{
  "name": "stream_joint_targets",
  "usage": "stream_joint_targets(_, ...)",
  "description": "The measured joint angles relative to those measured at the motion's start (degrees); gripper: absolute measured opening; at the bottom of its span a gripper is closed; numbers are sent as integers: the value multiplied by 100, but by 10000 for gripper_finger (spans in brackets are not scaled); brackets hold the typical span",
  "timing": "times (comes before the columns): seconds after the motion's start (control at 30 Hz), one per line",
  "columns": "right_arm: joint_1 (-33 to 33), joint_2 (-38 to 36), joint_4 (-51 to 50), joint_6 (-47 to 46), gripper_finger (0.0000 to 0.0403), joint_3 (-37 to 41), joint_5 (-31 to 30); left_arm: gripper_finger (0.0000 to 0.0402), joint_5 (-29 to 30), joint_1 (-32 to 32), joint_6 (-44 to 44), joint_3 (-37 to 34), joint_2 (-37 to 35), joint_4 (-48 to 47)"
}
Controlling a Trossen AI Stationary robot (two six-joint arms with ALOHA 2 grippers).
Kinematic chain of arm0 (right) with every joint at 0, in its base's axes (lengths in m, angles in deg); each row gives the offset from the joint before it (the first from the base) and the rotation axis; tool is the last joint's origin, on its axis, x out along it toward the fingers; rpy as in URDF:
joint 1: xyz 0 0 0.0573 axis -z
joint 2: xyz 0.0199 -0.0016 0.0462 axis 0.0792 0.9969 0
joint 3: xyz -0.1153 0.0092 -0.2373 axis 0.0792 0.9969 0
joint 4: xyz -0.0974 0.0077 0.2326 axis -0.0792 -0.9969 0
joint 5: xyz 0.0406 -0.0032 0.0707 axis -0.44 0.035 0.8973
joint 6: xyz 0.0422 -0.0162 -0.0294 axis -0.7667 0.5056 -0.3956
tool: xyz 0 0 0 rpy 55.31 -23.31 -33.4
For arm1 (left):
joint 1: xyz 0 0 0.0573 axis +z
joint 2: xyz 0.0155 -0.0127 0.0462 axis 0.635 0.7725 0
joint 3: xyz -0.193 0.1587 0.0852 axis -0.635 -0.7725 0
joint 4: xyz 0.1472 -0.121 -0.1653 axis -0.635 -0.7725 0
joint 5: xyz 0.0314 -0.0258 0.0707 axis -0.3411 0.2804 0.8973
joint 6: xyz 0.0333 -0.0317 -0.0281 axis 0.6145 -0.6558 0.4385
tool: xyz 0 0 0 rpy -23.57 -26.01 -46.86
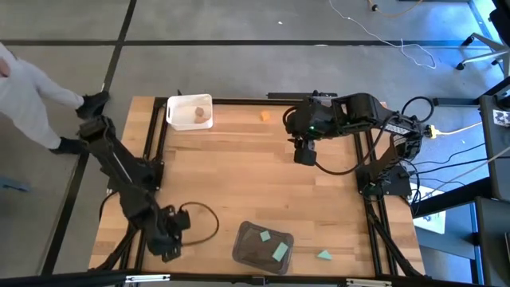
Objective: Sort & place blocks by color
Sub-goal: Put the brown block into the white bin
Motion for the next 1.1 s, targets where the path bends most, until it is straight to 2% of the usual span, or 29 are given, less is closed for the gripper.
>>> stream_joint_targets(0.23, -6, 0, 10, 142, 194, 2, 81, 179, 68, -366, -185, 0, 1071, 1403)
stream_joint_targets(0.37, -17, 0, 82, 166, 194, 2, 191, 179, 269, -360, -314, 1, 1464, 1488)
stream_joint_targets(0.5, -17, 0, 92, 168, 194, 2, 197, 179, 461, -364, -286, 200, 1596, 1121)
stream_joint_targets(0.87, -17, 0, 94, 168, 194, 4, 199, 179, 472, -373, -321, 1014, 1598, -261)
stream_joint_targets(1.1, -17, 0, 96, 150, 194, 4, 199, 179, 623, -365, -722, 1025, 1728, -596)
